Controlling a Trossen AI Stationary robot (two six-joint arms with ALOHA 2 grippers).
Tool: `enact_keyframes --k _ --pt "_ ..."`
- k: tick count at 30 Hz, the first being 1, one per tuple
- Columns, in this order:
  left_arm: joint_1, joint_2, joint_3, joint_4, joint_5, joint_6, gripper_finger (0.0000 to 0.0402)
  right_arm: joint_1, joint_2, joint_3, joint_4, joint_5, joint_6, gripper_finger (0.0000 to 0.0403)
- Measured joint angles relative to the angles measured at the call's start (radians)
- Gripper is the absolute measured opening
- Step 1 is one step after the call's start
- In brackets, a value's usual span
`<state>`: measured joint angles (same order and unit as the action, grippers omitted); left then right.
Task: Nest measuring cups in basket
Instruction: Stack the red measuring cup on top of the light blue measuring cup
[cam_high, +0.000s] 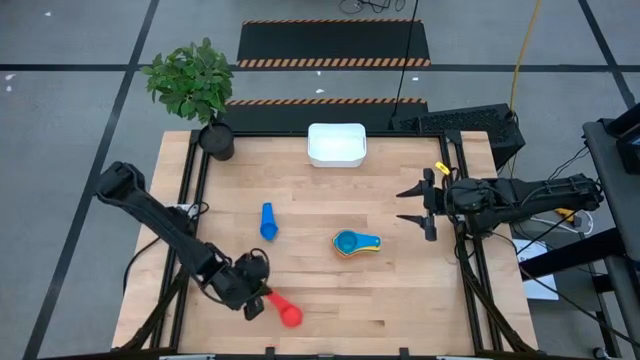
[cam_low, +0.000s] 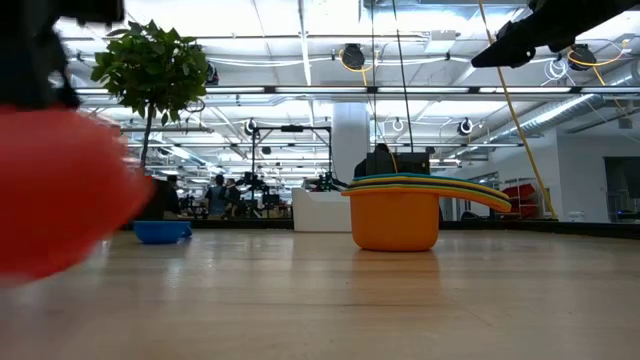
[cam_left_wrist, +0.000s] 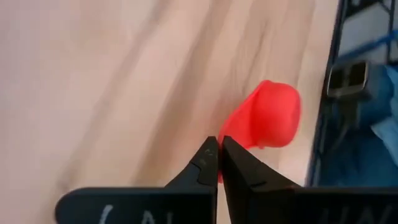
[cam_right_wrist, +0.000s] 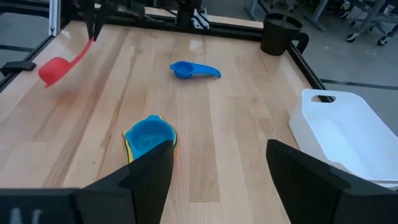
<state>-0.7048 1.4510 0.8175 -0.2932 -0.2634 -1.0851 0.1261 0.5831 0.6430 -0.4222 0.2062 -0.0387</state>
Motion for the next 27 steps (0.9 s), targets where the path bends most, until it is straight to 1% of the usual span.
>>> enact_keyframes --k 3,7,10,12,15,17,20,21,24,27 --pt "-0.002 -0.040 0.043 -0.035 -0.142 0.107 0.0004 0.000 0.000 0.000 0.015 0.000 0.001 0.0251" --pt "0.004 -0.053 0.101 -0.058 -0.311 0.285 0.0004 0.000 0.000 0.000 0.062 0.001 0.015 0.0251" --pt "0.016 -0.052 0.129 -0.050 -0.432 0.397 0.0004 0.000 0.007 -0.001 0.134 0.002 0.080 0.0251" --pt "0.031 -0.052 0.132 -0.034 -0.518 0.457 0.0004 0.001 0.019 0.000 0.200 -0.003 0.159 0.0251" --pt "0.067 -0.051 0.133 0.028 -0.607 0.561 0.0004 0.028 0.068 0.000 0.278 -0.051 0.202 0.0251" --pt "0.100 -0.051 0.133 0.089 -0.623 0.636 0.0004 0.063 0.118 0.000 0.314 -0.045 0.199 0.0251" --pt "0.160 -0.032 0.133 0.194 -0.628 0.752 0.0004 0.117 0.206 0.004 0.389 0.005 0.145 0.0251" --pt "0.179 -0.027 0.136 0.206 -0.621 0.788 0.0004 0.135 0.236 0.015 0.402 0.033 0.122 0.0251" --pt "0.237 0.017 0.188 0.193 -0.572 0.820 0.0004 0.189 0.318 0.094 0.421 0.136 0.024 0.0251" --pt "0.271 0.084 0.275 0.084 -0.531 0.822 0.0004 0.233 0.390 0.151 0.396 0.258 -0.066 0.0251"
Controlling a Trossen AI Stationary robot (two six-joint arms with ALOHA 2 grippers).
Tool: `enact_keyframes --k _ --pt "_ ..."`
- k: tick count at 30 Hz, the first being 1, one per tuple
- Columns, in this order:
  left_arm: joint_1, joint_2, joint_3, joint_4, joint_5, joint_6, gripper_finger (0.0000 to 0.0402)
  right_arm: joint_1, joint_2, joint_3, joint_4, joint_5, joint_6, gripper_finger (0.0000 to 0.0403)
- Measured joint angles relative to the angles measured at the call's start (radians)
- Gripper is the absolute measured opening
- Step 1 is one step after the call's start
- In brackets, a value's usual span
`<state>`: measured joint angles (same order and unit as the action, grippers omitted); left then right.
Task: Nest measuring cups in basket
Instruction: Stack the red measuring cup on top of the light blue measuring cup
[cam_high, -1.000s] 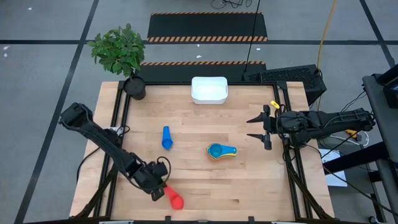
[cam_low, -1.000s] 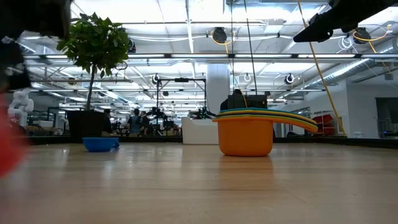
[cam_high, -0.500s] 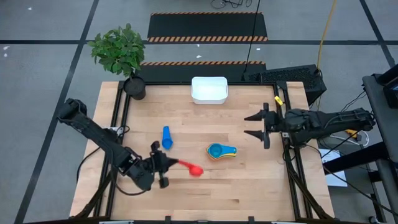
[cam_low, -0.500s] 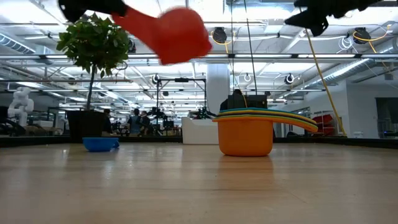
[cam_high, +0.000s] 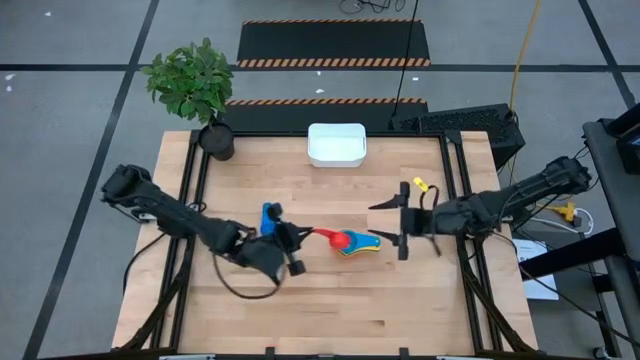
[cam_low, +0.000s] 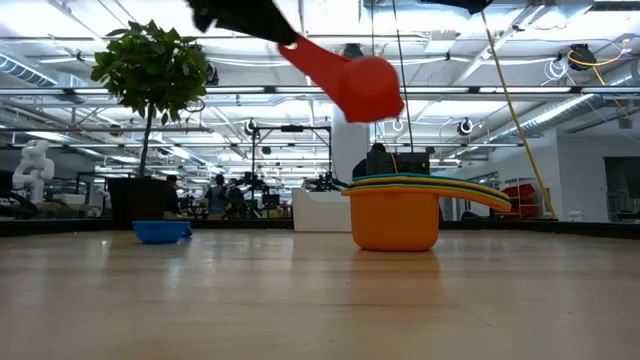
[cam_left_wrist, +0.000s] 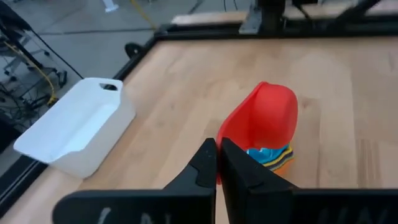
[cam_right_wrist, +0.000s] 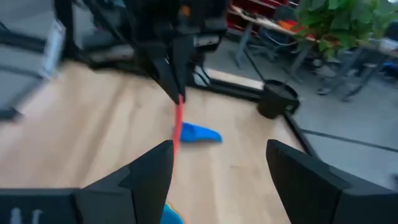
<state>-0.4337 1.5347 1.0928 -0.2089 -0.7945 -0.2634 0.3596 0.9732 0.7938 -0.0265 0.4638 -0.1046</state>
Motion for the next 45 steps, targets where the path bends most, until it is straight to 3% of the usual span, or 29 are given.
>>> enact_keyframes --k 11,17,21,24,27,33,38,42,45 --pt "0.056 0.317 0.493 -0.340 0.068 0.060 0.0005 0.018 0.204 0.004 0.067 0.031 -0.012 0.0251" --pt "0.052 0.409 0.654 -0.403 0.076 0.116 0.0011 0.018 0.256 0.004 0.095 0.030 0.008 0.0251" --pt "0.043 0.410 0.679 -0.393 0.070 0.124 0.0012 0.012 0.266 0.004 0.085 0.005 0.038 0.0248" --pt "0.034 0.410 0.679 -0.395 0.069 0.133 0.0005 0.000 0.266 0.004 0.075 -0.048 0.056 0.0224" --pt "0.032 0.410 0.679 -0.400 0.068 0.139 0.0007 -0.006 0.266 0.004 0.073 -0.098 0.043 0.0169" --pt "0.041 0.410 0.679 -0.380 0.063 0.125 0.0031 -0.006 0.261 0.004 0.078 -0.138 -0.028 0.0019" --pt "0.039 0.410 0.679 -0.357 0.006 0.124 0.0073 -0.007 0.226 0.004 0.064 -0.149 -0.050 0.0013" --pt "0.032 0.410 0.679 -0.365 -0.009 0.075 0.0137 -0.005 0.148 0.003 -0.007 -0.154 -0.065 0.0003" --pt "0.021 0.400 0.679 -0.377 -0.080 0.046 0.0189 -0.004 0.065 0.003 -0.071 -0.158 -0.065 0.0002"
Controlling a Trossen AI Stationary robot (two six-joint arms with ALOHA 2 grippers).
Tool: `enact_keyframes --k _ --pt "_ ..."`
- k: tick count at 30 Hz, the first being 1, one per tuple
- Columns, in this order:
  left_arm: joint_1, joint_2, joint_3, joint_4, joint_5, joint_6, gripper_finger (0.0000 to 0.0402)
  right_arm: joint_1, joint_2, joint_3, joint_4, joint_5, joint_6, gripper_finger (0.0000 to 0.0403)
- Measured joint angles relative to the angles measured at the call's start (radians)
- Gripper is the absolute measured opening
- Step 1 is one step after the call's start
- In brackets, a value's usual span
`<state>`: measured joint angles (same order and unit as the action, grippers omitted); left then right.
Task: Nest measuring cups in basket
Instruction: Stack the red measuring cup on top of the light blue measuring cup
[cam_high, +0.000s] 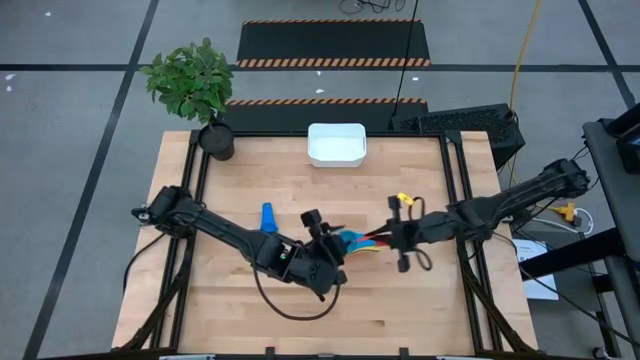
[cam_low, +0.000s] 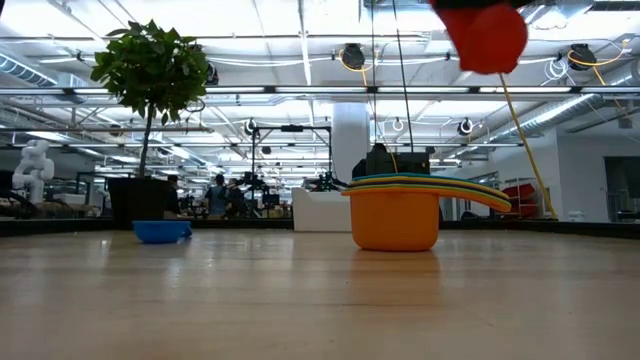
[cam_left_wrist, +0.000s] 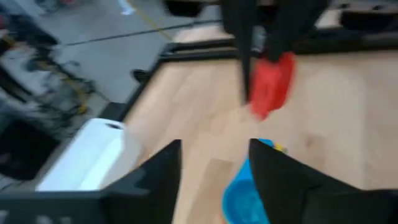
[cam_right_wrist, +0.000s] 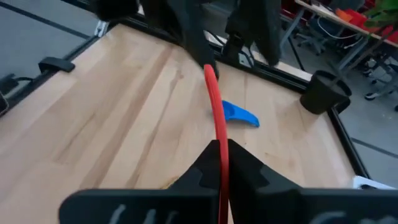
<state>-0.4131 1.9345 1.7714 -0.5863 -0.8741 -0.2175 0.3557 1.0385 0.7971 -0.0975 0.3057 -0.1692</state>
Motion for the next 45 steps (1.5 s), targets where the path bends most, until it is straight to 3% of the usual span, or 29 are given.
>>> enact_keyframes --k 4,10,21,27,34,40,45 --pt "-0.013 -0.026 0.000 -0.024 -0.105 -0.047 0.0244 0.000 -0.112 -0.001 -0.078 -0.004 0.001 0.0001" --pt "-0.012 -0.029 -0.001 -0.025 -0.123 -0.062 0.0274 0.000 -0.241 -0.081 0.029 -0.093 -0.015 0.0001" --pt "0.023 -0.023 -0.002 0.097 -0.118 -0.002 0.0239 0.000 -0.290 -0.241 0.450 -0.401 -0.103 0.0000" --pt "0.023 -0.024 -0.097 0.420 -0.063 0.200 0.0217 0.005 -0.294 -0.263 0.568 -0.441 -0.107 0.0000" --pt "0.061 -0.024 -0.261 0.947 0.133 0.426 0.0212 0.052 -0.327 -0.282 0.712 -0.501 -0.081 0.0000" --pt "0.108 -0.023 -0.373 1.273 0.473 0.446 0.0212 0.101 -0.386 -0.315 0.870 -0.576 -0.041 0.0000" --pt "0.124 0.032 -0.379 1.407 0.511 0.516 0.0217 0.125 -0.422 -0.374 1.113 -0.576 -0.113 0.0000"
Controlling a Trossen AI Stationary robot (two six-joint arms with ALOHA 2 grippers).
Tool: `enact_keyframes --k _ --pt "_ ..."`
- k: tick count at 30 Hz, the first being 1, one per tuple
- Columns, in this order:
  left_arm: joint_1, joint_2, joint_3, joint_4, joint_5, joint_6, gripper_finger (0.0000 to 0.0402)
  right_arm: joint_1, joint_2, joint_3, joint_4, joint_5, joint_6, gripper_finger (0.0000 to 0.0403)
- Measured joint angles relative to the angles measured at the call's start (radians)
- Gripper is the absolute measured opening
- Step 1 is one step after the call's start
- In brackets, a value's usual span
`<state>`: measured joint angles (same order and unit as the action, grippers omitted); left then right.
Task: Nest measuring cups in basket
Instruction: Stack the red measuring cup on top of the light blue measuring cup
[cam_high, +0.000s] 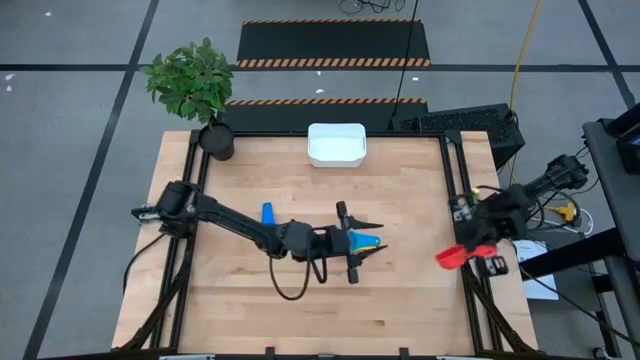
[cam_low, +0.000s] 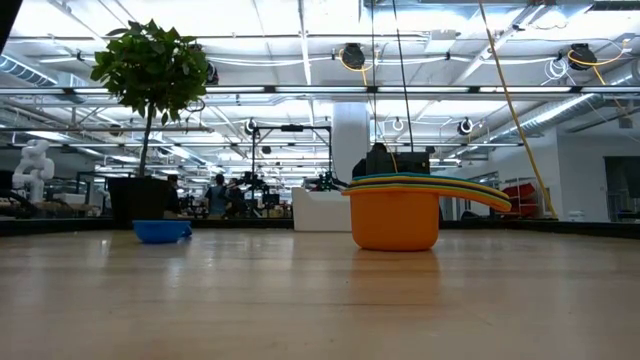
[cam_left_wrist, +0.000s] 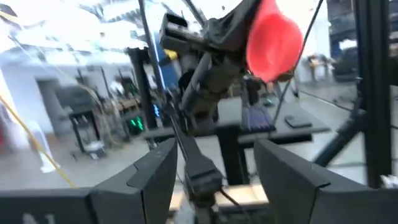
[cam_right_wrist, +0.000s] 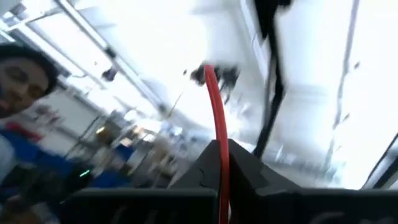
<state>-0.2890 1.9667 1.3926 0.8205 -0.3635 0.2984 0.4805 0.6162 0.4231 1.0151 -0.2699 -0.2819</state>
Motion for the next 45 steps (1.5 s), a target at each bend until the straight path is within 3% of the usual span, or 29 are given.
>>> enact_keyframes --k 5,9,14,19,29,45 --pt "-0.003 0.113 0.071 0.178 0.005 0.156 0.0244 -0.002 0.005 -0.079 0.203 0.054 -0.110 0.0000" --pt "0.001 0.198 0.168 0.198 -0.003 0.247 0.0265 -0.003 0.019 -0.107 0.264 0.091 -0.136 0.0000" --pt "0.011 0.278 0.296 0.195 0.002 0.247 0.0275 -0.003 0.040 -0.109 0.268 0.085 -0.216 0.0000" --pt "0.014 0.317 0.371 0.193 0.034 0.228 0.0256 -0.003 0.075 -0.109 0.291 0.085 -0.254 0.0000" --pt "0.032 0.320 0.385 0.173 0.078 0.188 0.0198 -0.003 0.148 -0.109 0.371 0.082 -0.229 0.0000" --pt "0.031 0.319 0.385 0.125 0.105 0.163 0.0191 -0.003 0.211 -0.108 0.448 0.084 -0.239 0.0000"
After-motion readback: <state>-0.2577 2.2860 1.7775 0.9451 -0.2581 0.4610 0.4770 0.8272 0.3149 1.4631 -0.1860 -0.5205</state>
